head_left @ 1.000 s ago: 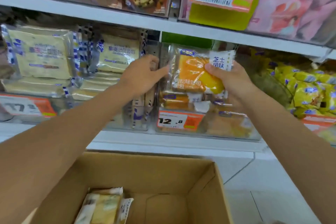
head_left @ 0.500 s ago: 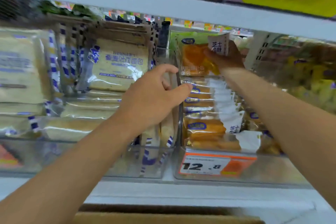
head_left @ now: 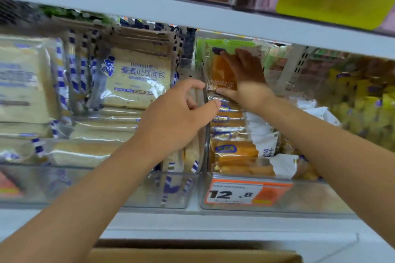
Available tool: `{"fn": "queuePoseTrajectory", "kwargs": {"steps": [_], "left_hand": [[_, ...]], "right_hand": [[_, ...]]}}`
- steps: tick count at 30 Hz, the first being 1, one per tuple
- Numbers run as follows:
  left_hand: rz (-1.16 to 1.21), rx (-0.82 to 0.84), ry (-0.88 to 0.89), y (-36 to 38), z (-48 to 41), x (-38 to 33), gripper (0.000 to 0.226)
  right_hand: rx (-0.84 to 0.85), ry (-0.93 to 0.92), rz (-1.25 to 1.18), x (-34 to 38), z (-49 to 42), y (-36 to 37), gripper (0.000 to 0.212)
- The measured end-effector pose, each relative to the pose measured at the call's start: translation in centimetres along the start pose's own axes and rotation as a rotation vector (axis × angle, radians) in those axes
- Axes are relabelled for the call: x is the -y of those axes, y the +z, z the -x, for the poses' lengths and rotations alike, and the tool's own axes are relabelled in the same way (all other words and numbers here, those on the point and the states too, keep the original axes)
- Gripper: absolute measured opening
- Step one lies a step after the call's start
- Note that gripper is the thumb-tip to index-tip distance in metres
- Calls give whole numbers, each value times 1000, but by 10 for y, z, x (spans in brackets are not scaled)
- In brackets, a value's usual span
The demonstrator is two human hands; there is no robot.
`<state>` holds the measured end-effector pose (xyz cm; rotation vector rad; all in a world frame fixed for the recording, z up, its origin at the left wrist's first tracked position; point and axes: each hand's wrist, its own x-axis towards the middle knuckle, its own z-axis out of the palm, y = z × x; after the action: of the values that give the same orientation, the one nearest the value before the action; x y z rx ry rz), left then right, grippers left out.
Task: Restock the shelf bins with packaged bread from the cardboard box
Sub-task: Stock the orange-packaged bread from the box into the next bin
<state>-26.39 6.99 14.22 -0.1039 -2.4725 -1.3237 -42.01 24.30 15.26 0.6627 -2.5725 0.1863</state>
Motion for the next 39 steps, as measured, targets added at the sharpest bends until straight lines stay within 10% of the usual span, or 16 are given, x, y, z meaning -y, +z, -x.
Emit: {"fn": "queuePoseTrajectory", "kwargs": {"steps": [9, 20, 32, 39], "left_hand": [[-40, 40, 13, -5, 2, -5, 54], [-239, -5, -56, -27, 125, -31, 18], [-65, 397, -754, 30, 343, 166, 12], [-36, 475, -801, 59, 379, 197, 15]], "right_hand": [[72, 25, -19, 9, 30, -28, 85], [14, 67, -288, 96, 207, -77, 11], [1221, 402, -536, 143, 463, 120, 36], [1337, 380, -477, 169, 523, 202, 71]]}}
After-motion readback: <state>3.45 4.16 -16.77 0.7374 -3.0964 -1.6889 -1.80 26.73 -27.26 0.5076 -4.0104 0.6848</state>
